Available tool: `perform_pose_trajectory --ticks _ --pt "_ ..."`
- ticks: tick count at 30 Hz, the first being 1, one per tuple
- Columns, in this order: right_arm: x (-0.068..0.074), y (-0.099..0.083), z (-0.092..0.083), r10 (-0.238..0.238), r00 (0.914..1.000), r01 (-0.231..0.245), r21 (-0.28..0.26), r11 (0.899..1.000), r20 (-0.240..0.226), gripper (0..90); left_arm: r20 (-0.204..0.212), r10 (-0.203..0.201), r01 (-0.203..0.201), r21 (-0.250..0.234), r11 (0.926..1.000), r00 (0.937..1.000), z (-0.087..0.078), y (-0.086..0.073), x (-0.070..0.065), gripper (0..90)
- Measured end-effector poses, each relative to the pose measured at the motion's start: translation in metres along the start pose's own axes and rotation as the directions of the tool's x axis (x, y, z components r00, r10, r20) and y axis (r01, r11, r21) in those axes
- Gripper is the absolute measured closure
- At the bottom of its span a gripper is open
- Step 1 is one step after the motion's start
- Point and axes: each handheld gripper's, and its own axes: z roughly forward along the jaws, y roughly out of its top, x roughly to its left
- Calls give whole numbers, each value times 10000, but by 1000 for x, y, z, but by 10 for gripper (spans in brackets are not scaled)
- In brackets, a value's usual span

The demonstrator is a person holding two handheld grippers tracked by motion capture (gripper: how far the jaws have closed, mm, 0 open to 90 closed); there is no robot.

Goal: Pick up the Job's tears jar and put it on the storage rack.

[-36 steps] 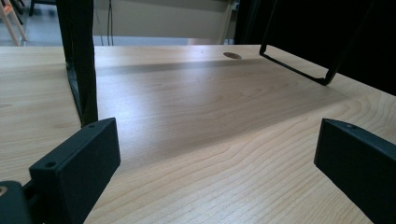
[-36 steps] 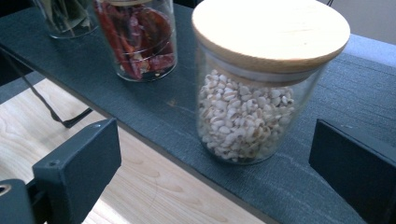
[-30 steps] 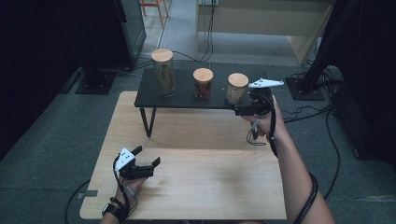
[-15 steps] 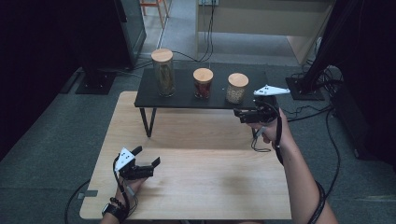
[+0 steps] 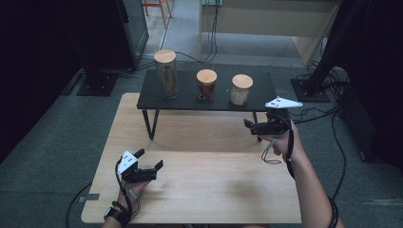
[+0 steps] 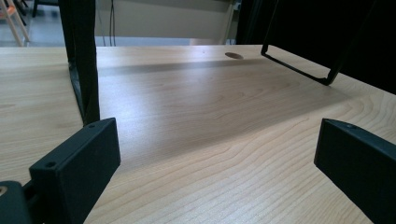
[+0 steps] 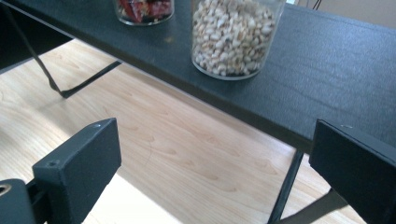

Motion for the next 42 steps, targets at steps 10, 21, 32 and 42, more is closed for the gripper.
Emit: perform_pose_trajectory --ticks 10,21,32,42 --pt "1 -21 -7 -65 9998 64 42 10000 200 21 -25 9 -9 -19 10000 10000 0 0 -1 3" --pt "3 -46 -14 -150 9994 146 124 9998 298 22 -33 29 -29 -1 10000 10000 0 0 -2 3" --pt "2 -69 -13 -112 9990 106 137 9998 430 21 -54 79 -79 22 10000 10000 0 0 -2 3" --pt "4 -90 -9 -72 9988 63 202 9998 479 21 -64 139 -139 35 9999 9999 0 0 -3 3"
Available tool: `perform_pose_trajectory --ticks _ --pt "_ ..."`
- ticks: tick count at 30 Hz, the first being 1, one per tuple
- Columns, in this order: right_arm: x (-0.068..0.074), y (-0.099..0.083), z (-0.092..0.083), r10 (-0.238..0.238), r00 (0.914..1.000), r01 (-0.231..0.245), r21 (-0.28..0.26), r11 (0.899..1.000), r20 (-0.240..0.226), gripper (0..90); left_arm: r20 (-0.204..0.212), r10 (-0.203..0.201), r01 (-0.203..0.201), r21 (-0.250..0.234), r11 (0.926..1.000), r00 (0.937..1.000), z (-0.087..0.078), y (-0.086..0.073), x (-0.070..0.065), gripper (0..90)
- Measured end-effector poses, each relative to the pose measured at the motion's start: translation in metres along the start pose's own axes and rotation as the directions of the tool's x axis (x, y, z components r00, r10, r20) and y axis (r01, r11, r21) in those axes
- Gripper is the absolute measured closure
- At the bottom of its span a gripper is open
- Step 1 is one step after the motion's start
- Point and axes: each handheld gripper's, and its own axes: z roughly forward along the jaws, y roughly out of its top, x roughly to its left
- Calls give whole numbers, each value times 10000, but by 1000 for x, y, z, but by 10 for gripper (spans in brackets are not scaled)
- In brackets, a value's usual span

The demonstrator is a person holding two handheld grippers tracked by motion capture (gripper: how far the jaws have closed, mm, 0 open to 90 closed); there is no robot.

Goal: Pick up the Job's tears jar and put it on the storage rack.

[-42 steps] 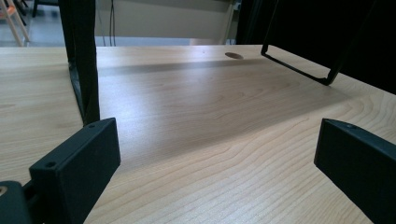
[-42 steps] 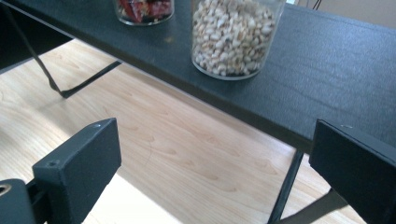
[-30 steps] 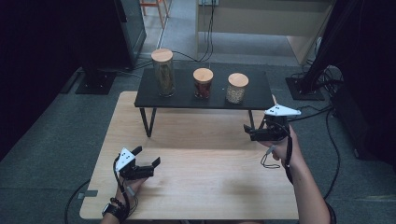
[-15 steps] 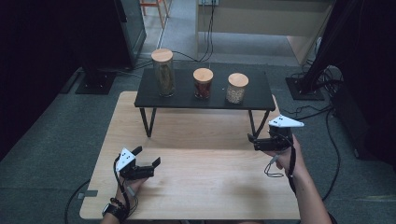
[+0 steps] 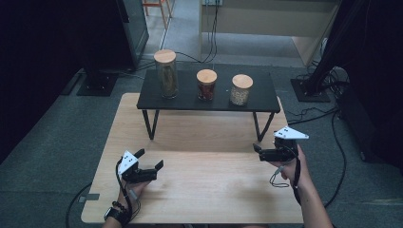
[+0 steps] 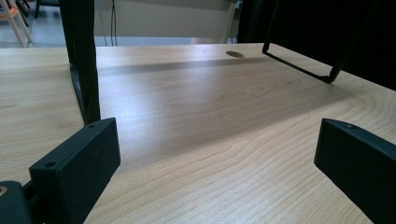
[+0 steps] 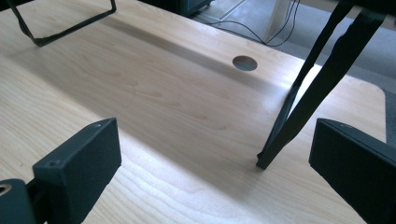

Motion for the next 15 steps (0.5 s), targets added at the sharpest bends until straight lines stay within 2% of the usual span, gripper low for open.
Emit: perform_pose_trajectory --ticks 15 --pt "1 -42 7 335 9994 -335 94 9994 0 21 -33 82 -82 17 10000 10000 0 0 -2 3"
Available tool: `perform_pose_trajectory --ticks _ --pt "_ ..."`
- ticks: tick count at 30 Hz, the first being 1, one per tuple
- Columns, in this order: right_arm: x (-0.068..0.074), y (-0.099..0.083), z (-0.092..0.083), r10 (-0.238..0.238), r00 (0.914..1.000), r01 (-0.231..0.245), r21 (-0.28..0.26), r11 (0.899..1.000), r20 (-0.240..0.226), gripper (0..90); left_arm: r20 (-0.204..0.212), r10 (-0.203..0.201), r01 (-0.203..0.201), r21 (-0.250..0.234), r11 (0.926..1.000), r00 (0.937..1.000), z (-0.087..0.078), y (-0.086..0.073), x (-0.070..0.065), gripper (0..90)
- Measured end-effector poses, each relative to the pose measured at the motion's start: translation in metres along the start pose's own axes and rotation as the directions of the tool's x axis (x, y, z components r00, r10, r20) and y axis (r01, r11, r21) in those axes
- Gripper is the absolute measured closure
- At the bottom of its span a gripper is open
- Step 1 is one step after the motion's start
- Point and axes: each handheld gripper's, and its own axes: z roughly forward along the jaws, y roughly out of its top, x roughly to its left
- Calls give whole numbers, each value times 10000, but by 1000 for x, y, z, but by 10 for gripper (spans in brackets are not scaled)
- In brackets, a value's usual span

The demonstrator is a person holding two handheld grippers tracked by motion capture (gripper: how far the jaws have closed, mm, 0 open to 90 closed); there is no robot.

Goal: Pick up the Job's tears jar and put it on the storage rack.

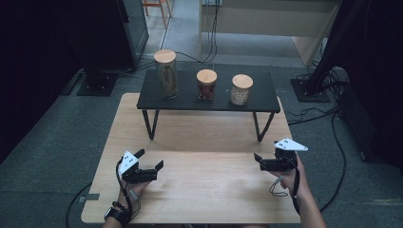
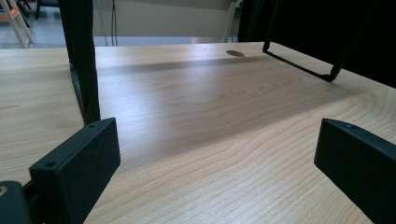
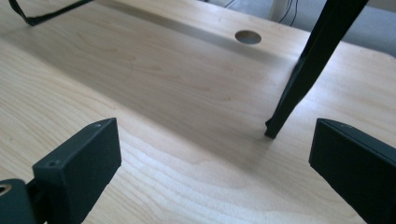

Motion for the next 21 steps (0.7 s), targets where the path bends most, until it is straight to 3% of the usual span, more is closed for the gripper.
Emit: perform_pose_trajectory --ticks 21 --pt "-6 -52 12 725 9971 -722 -125 9973 251 21 -24 28 -28 25 10000 10000 0 0 -1 3"
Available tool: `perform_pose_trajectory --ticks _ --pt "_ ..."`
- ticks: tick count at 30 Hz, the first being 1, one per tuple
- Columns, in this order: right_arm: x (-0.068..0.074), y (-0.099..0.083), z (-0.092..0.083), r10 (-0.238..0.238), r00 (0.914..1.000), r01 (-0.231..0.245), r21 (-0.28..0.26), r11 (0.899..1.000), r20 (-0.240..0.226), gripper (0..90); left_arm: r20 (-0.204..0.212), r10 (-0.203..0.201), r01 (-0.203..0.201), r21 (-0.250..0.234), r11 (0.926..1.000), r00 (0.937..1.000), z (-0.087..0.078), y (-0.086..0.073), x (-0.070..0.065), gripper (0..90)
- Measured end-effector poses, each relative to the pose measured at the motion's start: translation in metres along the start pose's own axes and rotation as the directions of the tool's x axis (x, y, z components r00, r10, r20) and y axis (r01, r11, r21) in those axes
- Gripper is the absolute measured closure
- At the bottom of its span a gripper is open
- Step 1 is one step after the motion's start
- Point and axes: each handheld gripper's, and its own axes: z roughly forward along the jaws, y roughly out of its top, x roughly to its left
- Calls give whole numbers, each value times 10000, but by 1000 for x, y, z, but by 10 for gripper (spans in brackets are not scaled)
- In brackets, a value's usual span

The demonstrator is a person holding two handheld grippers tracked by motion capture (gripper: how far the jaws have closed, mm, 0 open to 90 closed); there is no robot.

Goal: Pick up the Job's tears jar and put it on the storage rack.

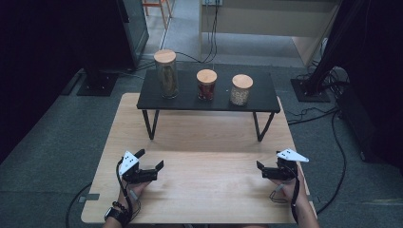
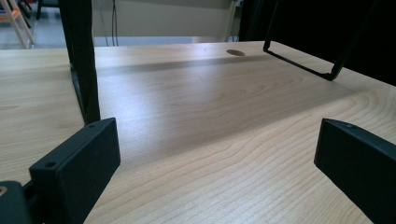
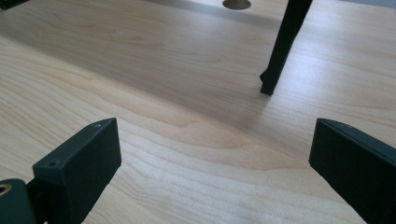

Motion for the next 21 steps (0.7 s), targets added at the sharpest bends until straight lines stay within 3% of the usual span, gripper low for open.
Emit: perform_pose_trajectory --ticks 21 --pt "4 -35 4 401 9991 -392 -536 9978 156 21 -21 -19 19 12 10000 10000 0 0 0 3"
